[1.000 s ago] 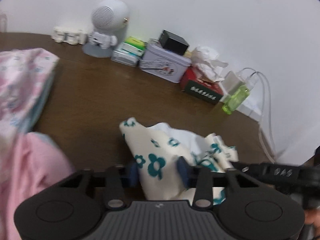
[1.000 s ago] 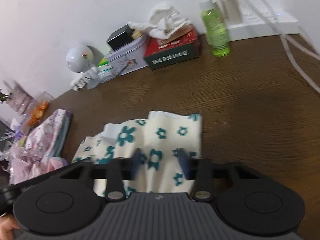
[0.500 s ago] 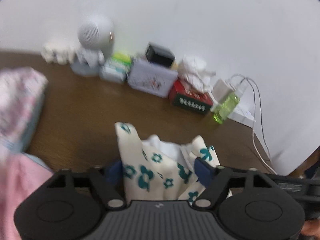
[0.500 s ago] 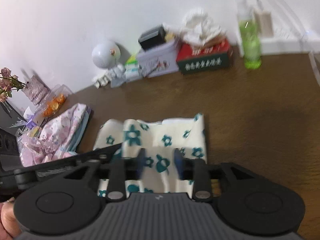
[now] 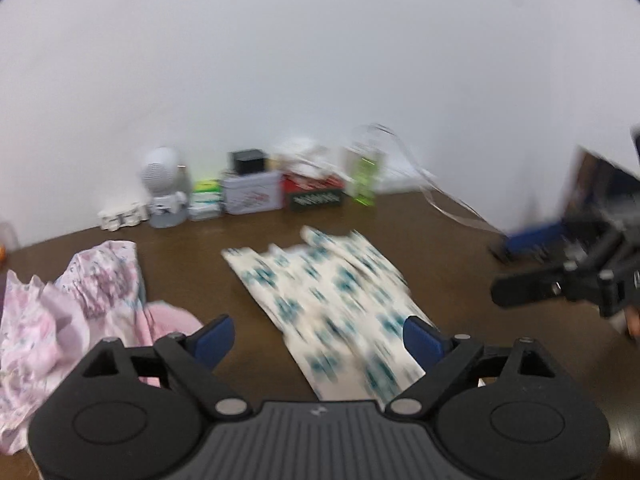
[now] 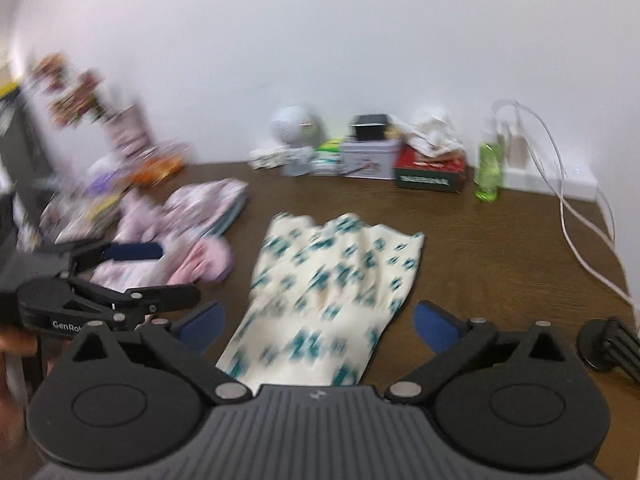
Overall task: Fold clothes
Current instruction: 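Move both open grippers to the white hem end of the shirt strip, then grasp the white hem with the right gripper while the left gripper grasps beside it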
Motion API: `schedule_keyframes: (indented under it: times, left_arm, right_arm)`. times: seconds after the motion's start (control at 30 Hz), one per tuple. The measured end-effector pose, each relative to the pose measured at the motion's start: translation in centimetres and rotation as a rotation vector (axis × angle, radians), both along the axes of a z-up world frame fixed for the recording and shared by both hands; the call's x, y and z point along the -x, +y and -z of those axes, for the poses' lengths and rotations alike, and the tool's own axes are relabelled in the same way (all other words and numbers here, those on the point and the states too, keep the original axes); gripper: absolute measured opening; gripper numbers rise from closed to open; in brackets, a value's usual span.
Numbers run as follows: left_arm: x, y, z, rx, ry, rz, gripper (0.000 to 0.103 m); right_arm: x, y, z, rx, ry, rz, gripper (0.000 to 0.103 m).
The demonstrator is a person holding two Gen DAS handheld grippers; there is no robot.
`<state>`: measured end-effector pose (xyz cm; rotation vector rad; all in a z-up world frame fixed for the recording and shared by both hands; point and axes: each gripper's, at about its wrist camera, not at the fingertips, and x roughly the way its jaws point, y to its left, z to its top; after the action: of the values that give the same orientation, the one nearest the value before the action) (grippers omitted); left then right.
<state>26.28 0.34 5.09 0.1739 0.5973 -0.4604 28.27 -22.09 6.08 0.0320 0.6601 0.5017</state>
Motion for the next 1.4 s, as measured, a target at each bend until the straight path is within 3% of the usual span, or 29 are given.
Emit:
schedule_keyframes:
  times: [0.2,0.47,0.57,0.63,0.77,0.97,1.1,1.27,1.4]
  left_arm:
    - [10.3,-1.2,1.8,-0.083,0.052,0.191,0.096]
    - [18.3,-0.6,4.1,-0.124,0.11,0.201,0.096]
    - [19.9,-0.4,5.0,-0.15,0.118,0.204,0.096]
    - [20.7,-0.2,5.3,-0.159,0.123,0.202,0.096]
    - [22.1,0.5,5.4,-0.155,0.123,0.192,0.096]
    - [23.8,1.4,5.5,-0.145,0.116,0.216,0.096]
    - [24.4,1.5,5.7,-0.143,0.112,0.255,0.096]
    - [25.0,0.9,5.9,-0.161,0.097,0.304,0.096]
    - [25.1,0.7,6.0,-0.163,0.092,0.326,0.096]
  right_arm:
    - [11.6,2.2,1.3,0.167,-0.076,-0.195,0.103]
    - [22.5,4.2,2.8,0.247,-0.117,-0.428,0.103]
    - [25.3,5.7,4.6,0.334,-0.132,-0.508,0.102]
    - [25.7,6.3,5.3,0.35,-0.129,-0.53,0.101]
    - [26.4,7.3,6.5,0.374,-0.12,-0.569,0.082]
    - [27.4,8.8,8.4,0.411,-0.106,-0.629,0.081]
    - [26.9,8.6,8.7,0.378,-0.062,-0.635,0.08]
    - [25.4,7.8,8.2,0.304,0.01,-0.621,0.063]
    - [25.2,8.2,8.1,0.342,0.017,-0.618,0.057]
